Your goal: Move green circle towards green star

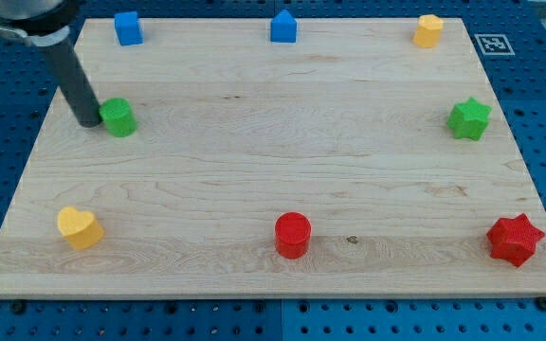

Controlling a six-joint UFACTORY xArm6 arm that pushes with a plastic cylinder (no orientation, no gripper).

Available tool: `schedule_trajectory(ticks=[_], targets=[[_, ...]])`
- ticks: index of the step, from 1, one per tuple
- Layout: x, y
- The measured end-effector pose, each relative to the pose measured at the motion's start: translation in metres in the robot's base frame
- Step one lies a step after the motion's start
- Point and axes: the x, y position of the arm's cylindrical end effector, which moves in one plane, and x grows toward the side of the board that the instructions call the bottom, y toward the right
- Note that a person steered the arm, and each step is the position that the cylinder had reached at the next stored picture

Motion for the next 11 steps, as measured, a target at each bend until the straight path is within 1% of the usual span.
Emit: schedule_trajectory(ticks=[1, 3, 4, 5, 6, 9, 10, 11], targets=[[0.0, 0.044], [0.0, 0.166], [0.014, 0.218], [0.037, 0.254], [0.056, 0.279], [0.088, 0.289], [0.088, 0.314], [0.088, 0.35]])
